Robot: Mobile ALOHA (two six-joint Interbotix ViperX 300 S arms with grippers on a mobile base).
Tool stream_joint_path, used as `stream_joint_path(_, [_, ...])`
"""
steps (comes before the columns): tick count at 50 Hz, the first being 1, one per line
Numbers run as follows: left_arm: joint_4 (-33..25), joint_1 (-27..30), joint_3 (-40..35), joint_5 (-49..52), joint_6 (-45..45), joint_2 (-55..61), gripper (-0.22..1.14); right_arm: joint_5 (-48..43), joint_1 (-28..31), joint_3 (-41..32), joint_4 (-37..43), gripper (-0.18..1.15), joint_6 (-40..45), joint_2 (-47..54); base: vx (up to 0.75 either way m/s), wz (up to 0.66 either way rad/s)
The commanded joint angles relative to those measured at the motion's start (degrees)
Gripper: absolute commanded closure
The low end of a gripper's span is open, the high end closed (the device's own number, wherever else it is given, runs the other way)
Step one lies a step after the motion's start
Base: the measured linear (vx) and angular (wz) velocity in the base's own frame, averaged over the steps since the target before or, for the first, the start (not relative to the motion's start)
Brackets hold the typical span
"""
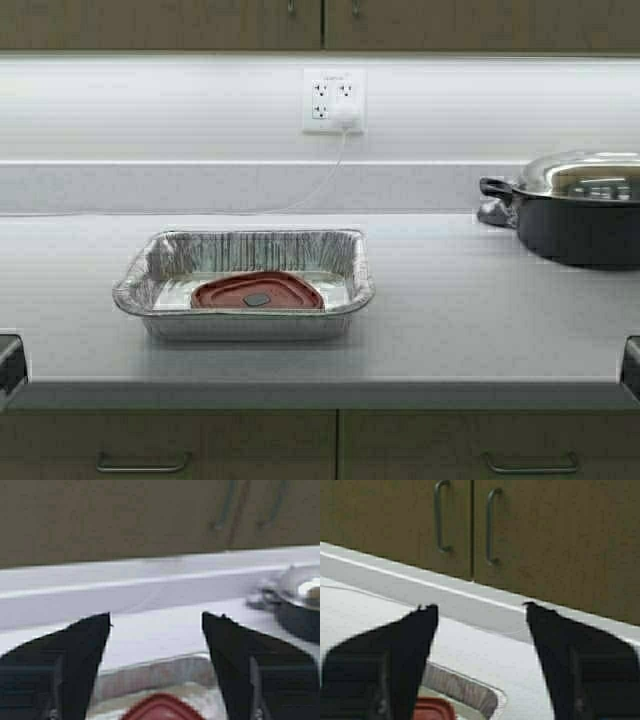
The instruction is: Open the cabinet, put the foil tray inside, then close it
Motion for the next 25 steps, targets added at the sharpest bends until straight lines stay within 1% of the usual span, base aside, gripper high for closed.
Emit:
stream_joint_path(1, [-0.6,-3.4,-1.1,-6.9,0.1,7.9,-0.10,-3.8,1.7,-5.5,1.8,-0.07,-0.1,10.0,0.02,0.01])
stream_joint_path(7, [-0.4,-4.0,-5.2,-12.5,0.3,17.9,-0.10,-9.8,3.3,-11.6,2.6,-0.06,-1.5,20.0,0.00,0.02])
stream_joint_path(11, [-0.4,-4.8,-9.5,-15.7,1.1,25.0,-0.10,-12.0,4.0,-15.8,5.7,-0.06,-3.9,25.5,-0.02,0.02])
stream_joint_path(17, [-1.1,-6.6,-17.5,-20.0,3.9,35.6,-0.10,-13.9,5.2,-21.8,14.5,-0.06,-10.3,31.6,-0.02,0.01])
stream_joint_path(25, [-6.3,-9.7,-27.1,-24.3,6.5,46.4,-0.10,-17.6,8.6,-28.7,29.1,-0.06,-23.5,37.8,-0.02,0.01])
